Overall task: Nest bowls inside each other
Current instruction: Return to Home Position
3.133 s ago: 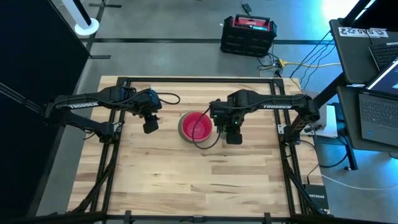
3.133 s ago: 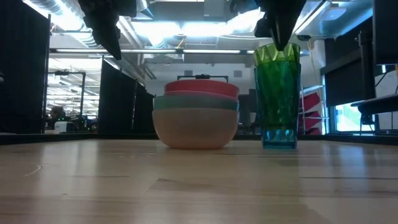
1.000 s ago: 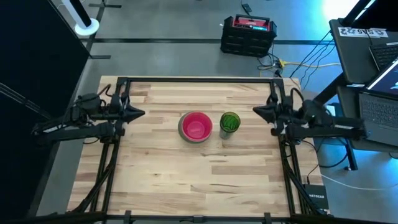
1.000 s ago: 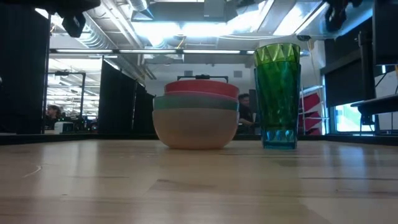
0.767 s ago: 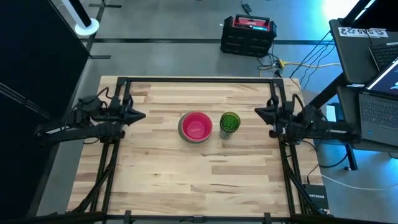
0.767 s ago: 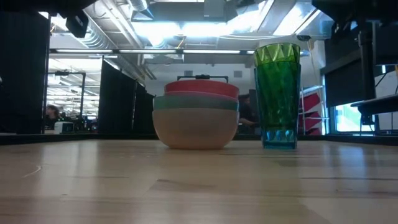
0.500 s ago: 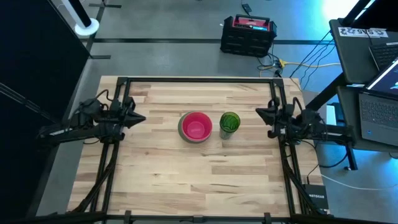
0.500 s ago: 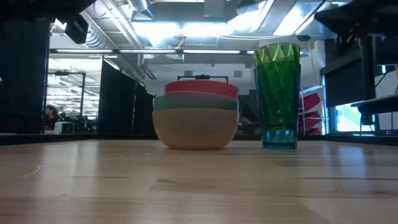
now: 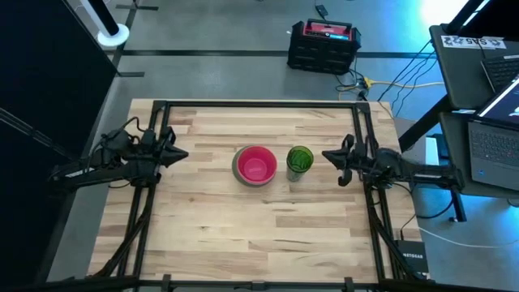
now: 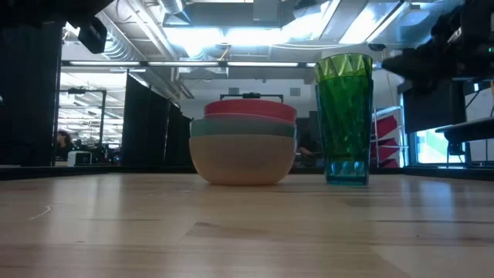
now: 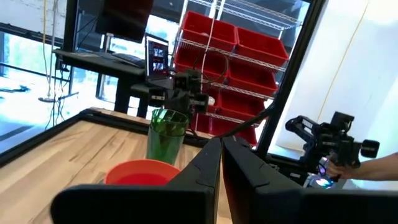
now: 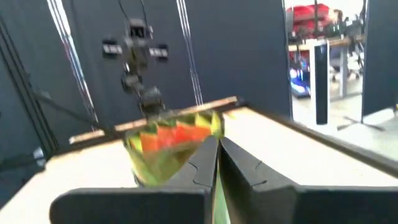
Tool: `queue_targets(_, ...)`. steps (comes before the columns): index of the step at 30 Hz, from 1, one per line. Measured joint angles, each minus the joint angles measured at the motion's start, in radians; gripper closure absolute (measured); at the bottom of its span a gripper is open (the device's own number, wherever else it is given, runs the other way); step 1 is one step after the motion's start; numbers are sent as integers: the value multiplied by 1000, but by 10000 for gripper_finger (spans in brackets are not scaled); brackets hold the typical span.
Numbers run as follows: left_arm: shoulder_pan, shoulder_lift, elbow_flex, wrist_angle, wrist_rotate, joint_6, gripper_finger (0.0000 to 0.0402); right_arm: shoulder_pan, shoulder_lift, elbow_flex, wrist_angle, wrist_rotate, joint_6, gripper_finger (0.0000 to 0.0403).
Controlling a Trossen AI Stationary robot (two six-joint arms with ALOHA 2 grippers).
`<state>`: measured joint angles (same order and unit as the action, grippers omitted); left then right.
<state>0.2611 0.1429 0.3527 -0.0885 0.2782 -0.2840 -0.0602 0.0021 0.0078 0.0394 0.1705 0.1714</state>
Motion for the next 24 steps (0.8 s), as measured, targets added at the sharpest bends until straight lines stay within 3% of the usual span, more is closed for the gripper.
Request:
queue_targets(9,0,0,0,28,0,-24,401,-179,0,0,-20,-248,-53,402)
queue_targets(13,0,0,0,27,-1,-32,401,-196,0,0,-4,-348,-17,402)
queue_targets(24,0,1,0,26,-20,-4,401,-81,0,0,-21,-237,38,402)
